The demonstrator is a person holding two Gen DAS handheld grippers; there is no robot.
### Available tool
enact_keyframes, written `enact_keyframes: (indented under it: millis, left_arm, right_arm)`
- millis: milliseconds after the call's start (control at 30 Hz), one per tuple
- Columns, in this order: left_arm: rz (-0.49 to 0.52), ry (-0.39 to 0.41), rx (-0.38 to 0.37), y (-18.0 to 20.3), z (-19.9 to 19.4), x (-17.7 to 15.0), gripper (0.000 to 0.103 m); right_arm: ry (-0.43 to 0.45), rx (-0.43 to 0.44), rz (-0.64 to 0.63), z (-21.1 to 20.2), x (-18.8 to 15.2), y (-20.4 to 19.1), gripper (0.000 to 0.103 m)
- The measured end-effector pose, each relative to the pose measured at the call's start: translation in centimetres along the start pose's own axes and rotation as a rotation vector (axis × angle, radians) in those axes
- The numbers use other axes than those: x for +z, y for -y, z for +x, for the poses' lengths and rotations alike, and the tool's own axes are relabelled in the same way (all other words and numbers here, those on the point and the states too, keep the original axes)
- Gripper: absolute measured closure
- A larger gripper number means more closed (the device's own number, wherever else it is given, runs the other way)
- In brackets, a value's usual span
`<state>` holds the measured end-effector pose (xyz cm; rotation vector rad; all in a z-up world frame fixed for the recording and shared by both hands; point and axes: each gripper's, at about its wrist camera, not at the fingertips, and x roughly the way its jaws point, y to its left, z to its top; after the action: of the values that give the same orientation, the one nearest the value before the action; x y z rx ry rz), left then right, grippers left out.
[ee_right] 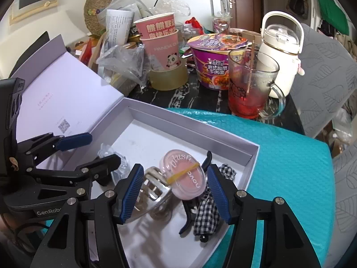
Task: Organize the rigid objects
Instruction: 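Open the left gripper releasing the clear clip while the right releases the compact, then withdraw both grippers from the box back over the mat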
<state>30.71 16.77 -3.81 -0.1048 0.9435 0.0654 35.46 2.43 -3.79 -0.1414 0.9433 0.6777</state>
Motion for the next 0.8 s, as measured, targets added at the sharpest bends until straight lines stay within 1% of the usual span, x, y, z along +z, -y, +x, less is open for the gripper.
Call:
enact_keyframes:
  millis: [300,467,800]
  left_arm:
    - [-0.018,0.032,-0.005,-0.1,-2.9,-0.3,0.033]
    - [-0.024,0.083,0.001,-0.1,-5.7,0.0,0.033]
    - [-0.018,0.189,0.014,-0.1,-12.3,-0.3,0.033]
  right_arm:
    - [0.031,-0.002,-0.034,-2.4,0.0,-1.4,0.043]
    - [0.057,-0.013,-0.053,-4.5,-0.1,-2.4,0.043]
    - [0.143,-0.032,-0.085,-10.1,-0.3,-4.5,0.043]
